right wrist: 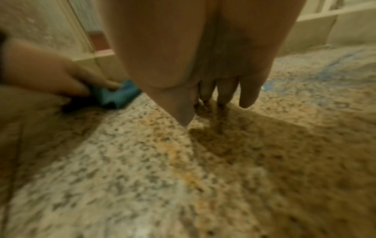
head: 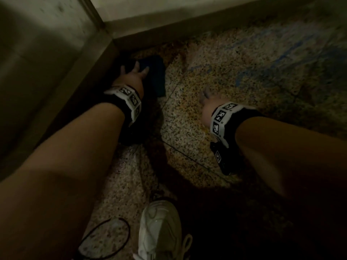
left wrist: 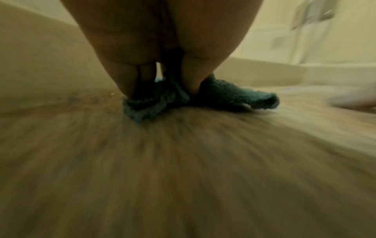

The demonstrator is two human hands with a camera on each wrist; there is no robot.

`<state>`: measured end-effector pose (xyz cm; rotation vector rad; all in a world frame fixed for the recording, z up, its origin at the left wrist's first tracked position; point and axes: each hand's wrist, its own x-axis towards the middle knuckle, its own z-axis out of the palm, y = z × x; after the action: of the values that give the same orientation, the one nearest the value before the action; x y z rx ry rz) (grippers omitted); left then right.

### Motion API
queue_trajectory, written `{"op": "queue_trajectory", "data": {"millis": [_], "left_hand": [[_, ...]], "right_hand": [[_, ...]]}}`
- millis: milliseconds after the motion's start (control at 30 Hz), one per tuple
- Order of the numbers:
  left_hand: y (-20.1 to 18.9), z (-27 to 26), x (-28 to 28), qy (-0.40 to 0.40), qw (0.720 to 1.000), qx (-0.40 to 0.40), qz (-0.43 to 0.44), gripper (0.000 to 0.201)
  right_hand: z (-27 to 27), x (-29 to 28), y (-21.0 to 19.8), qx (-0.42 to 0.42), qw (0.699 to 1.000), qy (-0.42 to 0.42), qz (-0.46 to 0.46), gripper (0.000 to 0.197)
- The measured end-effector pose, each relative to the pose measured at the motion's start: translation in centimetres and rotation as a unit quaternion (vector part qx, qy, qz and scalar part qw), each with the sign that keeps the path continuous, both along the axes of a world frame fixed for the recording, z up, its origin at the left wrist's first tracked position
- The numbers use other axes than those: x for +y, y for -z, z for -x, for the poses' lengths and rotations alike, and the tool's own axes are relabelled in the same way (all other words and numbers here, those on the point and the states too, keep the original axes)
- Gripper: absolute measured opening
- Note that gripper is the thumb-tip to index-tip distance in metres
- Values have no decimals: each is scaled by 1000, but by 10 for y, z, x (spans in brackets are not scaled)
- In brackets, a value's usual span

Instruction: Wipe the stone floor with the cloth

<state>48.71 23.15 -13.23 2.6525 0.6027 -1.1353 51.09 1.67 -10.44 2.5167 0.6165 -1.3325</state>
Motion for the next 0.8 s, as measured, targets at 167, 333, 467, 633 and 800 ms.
{"op": "queue_trajectory", "data": {"millis": [167, 333, 467, 633, 800], "left_hand": [[-4, -14, -1, 5, 999, 31, -25, 92], [-4, 11, -14, 0, 1000, 3, 13, 86], [3, 46, -35, 27, 999, -14, 32, 81], [9, 39, -49, 54, 998, -21, 3, 81], [2, -22, -63, 141, 990, -8, 1, 80]], "right_hand": [[-1, -2, 4, 3, 999, -33, 12, 79], [-6, -4, 13, 1, 999, 17, -27, 78], [-17, -16, 13, -36, 998, 39, -26, 66], [-19, -50, 18, -44, 999, 12, 17, 73], [-17, -47, 20, -14, 999, 41, 30, 73]]}}
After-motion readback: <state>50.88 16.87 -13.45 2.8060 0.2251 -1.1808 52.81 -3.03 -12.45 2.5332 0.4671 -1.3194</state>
